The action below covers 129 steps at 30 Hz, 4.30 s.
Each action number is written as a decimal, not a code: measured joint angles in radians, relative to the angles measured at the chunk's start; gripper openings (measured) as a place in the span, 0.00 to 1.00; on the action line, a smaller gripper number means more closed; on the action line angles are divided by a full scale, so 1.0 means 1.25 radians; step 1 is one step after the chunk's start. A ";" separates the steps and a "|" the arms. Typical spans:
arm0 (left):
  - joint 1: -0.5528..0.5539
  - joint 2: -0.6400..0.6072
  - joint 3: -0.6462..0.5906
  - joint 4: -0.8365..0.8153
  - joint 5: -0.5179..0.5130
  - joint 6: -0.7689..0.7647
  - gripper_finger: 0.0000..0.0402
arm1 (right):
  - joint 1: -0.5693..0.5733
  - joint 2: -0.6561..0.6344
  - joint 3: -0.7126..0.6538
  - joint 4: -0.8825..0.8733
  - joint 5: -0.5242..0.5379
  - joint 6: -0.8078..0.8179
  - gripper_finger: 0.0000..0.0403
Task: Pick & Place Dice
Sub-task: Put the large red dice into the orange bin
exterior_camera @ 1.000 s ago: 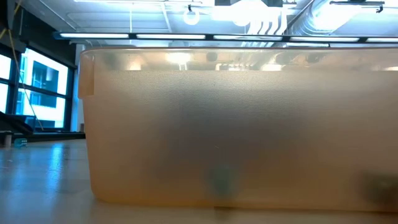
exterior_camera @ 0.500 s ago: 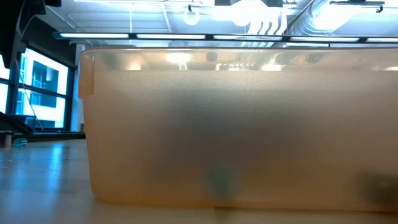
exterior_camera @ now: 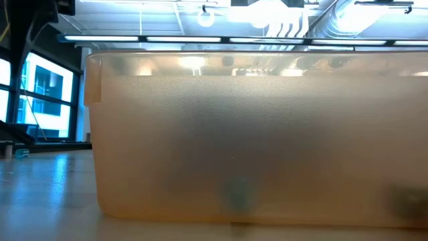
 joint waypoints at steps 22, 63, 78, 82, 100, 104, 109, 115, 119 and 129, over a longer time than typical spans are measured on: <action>-0.060 -0.001 0.031 -0.045 0.003 0.034 1.00 | 0.000 0.000 0.000 0.000 0.000 0.000 0.37; -0.024 0.005 -0.051 0.097 0.032 0.172 1.00 | 0.000 0.000 0.000 0.000 0.000 0.000 0.37; -0.011 0.003 -0.155 0.206 0.021 0.171 1.00 | 0.000 0.000 0.000 0.000 0.000 0.000 0.37; 0.000 0.003 -0.178 0.229 0.025 0.157 1.00 | 0.000 0.000 0.000 0.000 0.000 0.000 0.37; 0.033 0.007 -0.207 0.235 0.045 0.179 1.00 | 0.000 0.000 0.000 0.000 0.000 0.000 0.37; 0.037 0.007 -0.208 0.234 0.045 0.177 1.00 | 0.000 0.000 0.000 0.000 0.000 0.000 0.37; 0.049 0.007 -0.210 0.223 0.042 0.157 1.00 | 0.000 0.000 0.000 0.000 0.000 0.000 0.37; 0.053 0.007 -0.217 0.223 0.038 0.151 0.98 | 0.000 0.000 0.000 0.000 0.000 0.000 0.37; 0.053 0.007 -0.217 0.223 0.028 0.143 0.90 | 0.000 0.000 0.000 0.000 0.000 0.000 0.37; 0.054 0.006 -0.217 0.273 -0.036 0.192 0.90 | 0.000 0.000 0.000 0.000 0.000 0.000 0.37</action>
